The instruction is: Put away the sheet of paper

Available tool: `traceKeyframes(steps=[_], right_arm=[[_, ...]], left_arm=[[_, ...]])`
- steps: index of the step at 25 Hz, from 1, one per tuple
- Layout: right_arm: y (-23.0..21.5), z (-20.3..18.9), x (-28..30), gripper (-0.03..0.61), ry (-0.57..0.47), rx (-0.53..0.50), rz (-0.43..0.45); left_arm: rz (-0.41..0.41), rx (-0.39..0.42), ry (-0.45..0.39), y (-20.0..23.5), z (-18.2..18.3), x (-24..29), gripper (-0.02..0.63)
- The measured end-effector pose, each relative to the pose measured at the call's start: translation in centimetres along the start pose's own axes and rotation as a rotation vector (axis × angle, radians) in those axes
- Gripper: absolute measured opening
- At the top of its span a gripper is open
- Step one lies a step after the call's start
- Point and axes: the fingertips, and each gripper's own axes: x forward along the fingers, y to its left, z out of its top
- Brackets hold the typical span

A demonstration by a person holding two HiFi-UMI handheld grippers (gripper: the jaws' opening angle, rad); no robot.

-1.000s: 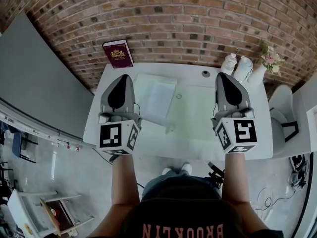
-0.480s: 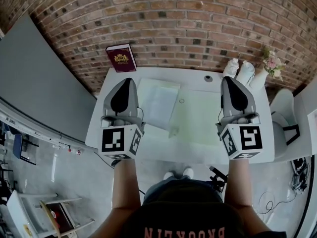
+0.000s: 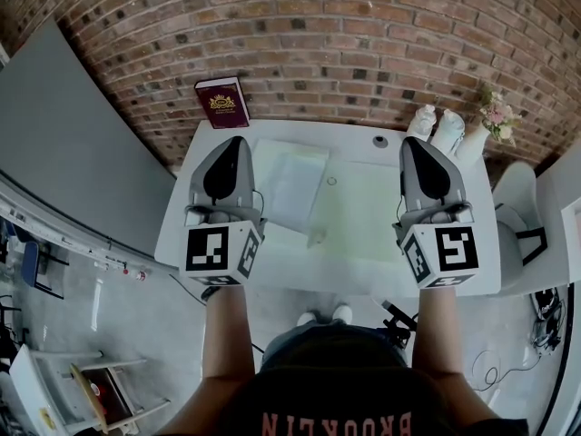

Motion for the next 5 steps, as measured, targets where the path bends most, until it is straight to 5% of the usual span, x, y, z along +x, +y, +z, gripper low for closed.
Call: traceKeyframes(steps=[5], right_arm=[[-0.15,0.01,-0.16,0.000,-0.008,0.013,-0.007]], left_arm=[[-0.009,0.016,-0.006,-0.25,0.35,0.12,-0.006]])
